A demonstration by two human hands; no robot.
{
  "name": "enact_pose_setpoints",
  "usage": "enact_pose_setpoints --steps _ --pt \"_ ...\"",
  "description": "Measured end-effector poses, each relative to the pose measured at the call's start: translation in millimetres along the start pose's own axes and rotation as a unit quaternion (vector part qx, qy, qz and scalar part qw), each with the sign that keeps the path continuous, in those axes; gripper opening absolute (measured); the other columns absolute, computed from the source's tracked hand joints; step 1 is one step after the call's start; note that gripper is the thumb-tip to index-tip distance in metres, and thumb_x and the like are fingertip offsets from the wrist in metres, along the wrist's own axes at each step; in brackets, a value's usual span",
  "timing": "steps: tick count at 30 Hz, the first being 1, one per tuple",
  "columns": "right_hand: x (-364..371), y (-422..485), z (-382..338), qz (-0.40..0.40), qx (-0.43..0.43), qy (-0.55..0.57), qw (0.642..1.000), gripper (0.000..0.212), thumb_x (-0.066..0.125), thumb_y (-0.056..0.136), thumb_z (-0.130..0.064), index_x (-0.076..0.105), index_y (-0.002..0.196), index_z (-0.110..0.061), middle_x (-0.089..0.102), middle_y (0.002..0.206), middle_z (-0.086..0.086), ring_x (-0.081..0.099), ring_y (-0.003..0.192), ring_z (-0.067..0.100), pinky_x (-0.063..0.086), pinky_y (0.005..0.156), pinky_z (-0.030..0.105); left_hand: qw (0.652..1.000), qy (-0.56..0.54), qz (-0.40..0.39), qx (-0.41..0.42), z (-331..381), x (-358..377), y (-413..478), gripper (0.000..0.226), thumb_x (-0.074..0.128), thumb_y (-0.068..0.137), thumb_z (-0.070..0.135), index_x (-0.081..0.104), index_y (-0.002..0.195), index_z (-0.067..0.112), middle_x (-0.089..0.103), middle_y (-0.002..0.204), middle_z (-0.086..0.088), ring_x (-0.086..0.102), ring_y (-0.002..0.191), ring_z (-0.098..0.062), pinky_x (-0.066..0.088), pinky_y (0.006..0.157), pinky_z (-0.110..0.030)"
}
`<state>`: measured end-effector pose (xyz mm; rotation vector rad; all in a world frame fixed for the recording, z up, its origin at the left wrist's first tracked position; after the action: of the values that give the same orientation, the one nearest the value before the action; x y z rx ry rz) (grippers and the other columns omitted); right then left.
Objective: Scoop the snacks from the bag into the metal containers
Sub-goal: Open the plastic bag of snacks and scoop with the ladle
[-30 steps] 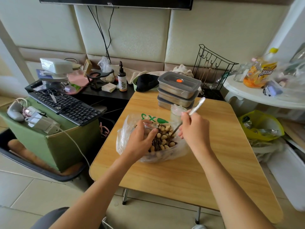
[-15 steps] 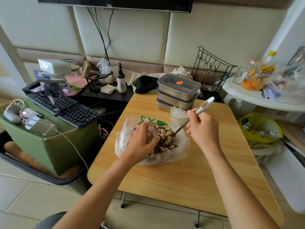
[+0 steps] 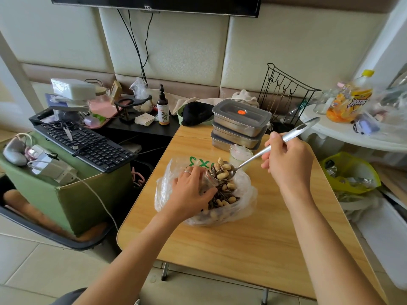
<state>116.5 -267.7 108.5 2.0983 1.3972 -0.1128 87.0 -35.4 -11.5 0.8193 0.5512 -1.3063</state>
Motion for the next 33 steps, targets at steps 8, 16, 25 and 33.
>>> enact_pose_setpoints --steps 8,16,25,33 --pt "18 -20 -44 -0.027 -0.2 -0.018 0.979 0.036 0.053 0.108 -0.027 0.071 0.085 -0.007 0.066 0.06 0.0 0.063 0.047 0.011 0.049 0.047 0.034 0.996 -0.073 -0.005 -0.058 -2 7 16 0.065 0.073 0.085 0.058 0.051 0.134 0.021 0.057 0.113 0.01 0.057 0.109 -0.018 0.047 0.102 -0.049" --pt "20 -38 -69 0.034 -0.354 -0.028 0.934 0.019 0.068 0.1 -0.009 0.073 0.083 -0.002 0.07 0.068 0.001 0.048 0.058 0.0 0.035 0.058 -0.002 0.98 -0.158 0.079 -0.09 1 0 18 0.044 0.076 0.09 0.043 0.06 0.12 0.016 0.066 0.093 0.007 0.063 0.084 -0.012 0.049 0.068 -0.025" --pt "18 -37 -66 0.032 -0.349 -0.019 0.936 0.022 0.065 0.102 -0.012 0.073 0.084 -0.003 0.069 0.067 0.0 0.06 0.054 0.008 0.039 0.058 0.004 0.976 -0.182 0.096 -0.067 3 -2 19 0.063 0.075 0.09 0.047 0.051 0.142 0.02 0.067 0.108 0.009 0.064 0.098 -0.008 0.057 0.087 -0.032" --pt "12 -42 -72 0.044 -0.38 -0.004 0.924 0.02 0.068 0.099 -0.007 0.072 0.082 0.0 0.067 0.066 0.003 0.045 0.059 -0.001 0.033 0.061 -0.001 0.971 -0.208 0.109 -0.048 10 -5 15 0.071 0.075 0.091 0.043 0.04 0.15 0.023 0.063 0.118 0.009 0.065 0.105 -0.009 0.057 0.095 -0.038"
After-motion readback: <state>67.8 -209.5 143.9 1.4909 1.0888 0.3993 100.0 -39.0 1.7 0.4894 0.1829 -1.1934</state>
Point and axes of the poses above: each hand's wrist, its own y-axis towards the middle knuckle, its own x-axis out of the palm, z = x × y, the point moved 7 cm from there along y, towards the middle knuckle
